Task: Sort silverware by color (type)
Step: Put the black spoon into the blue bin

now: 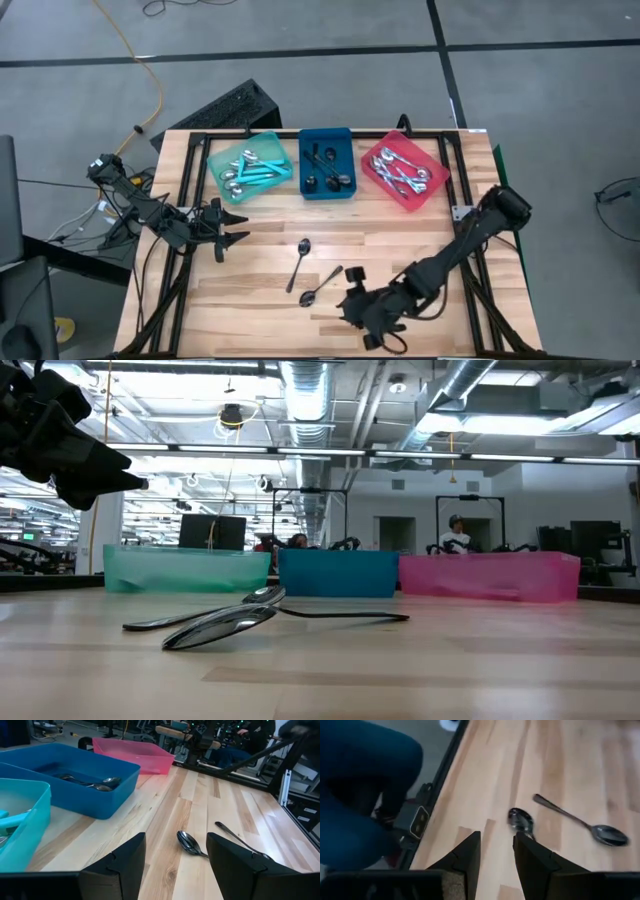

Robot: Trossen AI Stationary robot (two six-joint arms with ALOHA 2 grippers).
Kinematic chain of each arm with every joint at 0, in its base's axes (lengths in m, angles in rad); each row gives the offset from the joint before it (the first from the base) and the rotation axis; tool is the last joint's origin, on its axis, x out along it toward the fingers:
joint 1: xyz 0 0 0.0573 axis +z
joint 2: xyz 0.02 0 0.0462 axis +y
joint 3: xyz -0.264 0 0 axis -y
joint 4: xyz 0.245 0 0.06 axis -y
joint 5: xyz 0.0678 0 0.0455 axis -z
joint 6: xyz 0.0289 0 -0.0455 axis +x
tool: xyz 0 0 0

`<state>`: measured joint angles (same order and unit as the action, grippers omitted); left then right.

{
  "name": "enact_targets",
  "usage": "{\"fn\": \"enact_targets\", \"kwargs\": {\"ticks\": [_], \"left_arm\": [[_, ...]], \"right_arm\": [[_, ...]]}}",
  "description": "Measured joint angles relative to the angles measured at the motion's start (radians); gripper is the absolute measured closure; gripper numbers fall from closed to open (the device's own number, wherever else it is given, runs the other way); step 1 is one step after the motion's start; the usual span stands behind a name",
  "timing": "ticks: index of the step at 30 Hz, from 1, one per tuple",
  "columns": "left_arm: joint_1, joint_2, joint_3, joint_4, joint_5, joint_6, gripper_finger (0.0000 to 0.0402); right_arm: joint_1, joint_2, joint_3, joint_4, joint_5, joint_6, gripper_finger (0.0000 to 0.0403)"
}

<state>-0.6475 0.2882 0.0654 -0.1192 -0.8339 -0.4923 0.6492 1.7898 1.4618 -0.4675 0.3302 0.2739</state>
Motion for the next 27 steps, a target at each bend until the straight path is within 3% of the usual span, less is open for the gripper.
{"fn": "enact_targets", "kwargs": {"ticks": [8,12,18,27], "left_arm": [[0.000,0.000,0.000,0.000,-0.001,0.000,0.0207],[0.000,0.000,0.000,0.000,-0.011,0.000,0.0207],[0.000,0.000,0.000,-0.001,-0.039,-0.006,0.0207],[0.000,0.000,0.000,-0.002,-0.045,-0.006,0.0207]], "right_arm": [[-0.103,-0.001,-0.193,0.286,-0.181,-0.079,0.0264],[-0.142,-0.001,-0.224,0.299,-0.254,-0.152,0.0264],[-0.184,-0.001,-0.229,0.321,-0.267,-0.303,0.0259],[-0.233,0.084,-0.237,0.404,-0.365,-0.387,0.0219]]}}
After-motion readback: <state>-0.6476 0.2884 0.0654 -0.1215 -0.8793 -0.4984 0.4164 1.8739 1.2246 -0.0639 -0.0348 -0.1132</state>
